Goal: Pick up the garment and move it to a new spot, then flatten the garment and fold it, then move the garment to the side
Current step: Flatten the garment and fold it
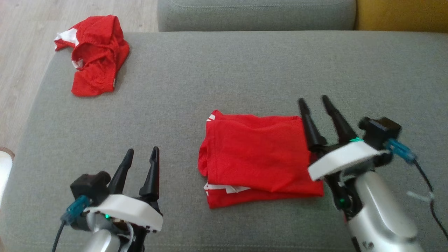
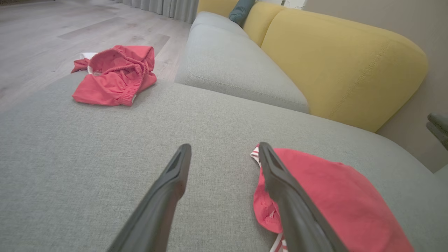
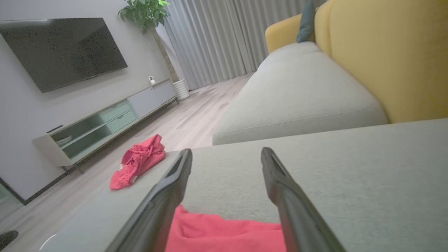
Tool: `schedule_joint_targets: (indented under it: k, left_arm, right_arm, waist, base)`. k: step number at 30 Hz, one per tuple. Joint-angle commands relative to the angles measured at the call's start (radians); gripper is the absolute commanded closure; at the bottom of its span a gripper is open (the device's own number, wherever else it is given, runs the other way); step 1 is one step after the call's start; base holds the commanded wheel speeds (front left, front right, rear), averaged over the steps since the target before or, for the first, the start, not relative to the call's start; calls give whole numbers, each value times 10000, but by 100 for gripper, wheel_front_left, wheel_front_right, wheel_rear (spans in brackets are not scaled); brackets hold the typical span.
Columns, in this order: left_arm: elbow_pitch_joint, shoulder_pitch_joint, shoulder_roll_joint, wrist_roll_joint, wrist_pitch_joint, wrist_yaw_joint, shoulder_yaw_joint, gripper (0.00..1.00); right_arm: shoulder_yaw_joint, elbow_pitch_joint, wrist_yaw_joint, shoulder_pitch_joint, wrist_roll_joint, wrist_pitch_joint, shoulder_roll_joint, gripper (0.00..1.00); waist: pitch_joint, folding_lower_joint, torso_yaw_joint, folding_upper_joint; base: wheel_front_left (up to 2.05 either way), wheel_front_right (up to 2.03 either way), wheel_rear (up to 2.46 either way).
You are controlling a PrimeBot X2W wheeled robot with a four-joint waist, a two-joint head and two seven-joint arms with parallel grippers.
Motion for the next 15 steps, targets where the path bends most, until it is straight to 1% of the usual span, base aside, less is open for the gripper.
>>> schedule_joint_targets:
  k: [1, 5, 9, 12, 15]
  left_arm:
    - [-353, -329, 104, 23, -115, 37, 376, 0]
    - [-380, -294, -60, 173, -263, 65, 515, 0]
    - [-243, -157, -257, 415, -345, 23, 619, 0]
    - [-97, -23, -408, 581, -369, -68, 702, 0]
    - [-13, 81, -533, 916, -377, -155, 853, 0]
  right_arm:
    - [66, -429, 65, -118, -171, -165, 56, 0]
    - [-730, -855, 65, 443, -1204, -608, 130, 0]
    - [-1305, -1253, 65, 1078, -2125, -824, 215, 0]
    - [-1638, -1476, 65, 1533, -2459, -893, 252, 0]
    - [-1880, -1598, 65, 1945, -2356, -985, 262, 0]
  waist:
    - [-15, 0, -4, 0]
    - [-121, 0, -10, 0]
    - [-263, 0, -21, 0]
    - [-372, 0, -24, 0]
    - [-474, 0, -4, 0]
  base:
    - [0, 0, 0]
    - [0, 0, 0]
    - [0, 0, 0]
    - [0, 0, 0]
    - [0, 0, 0]
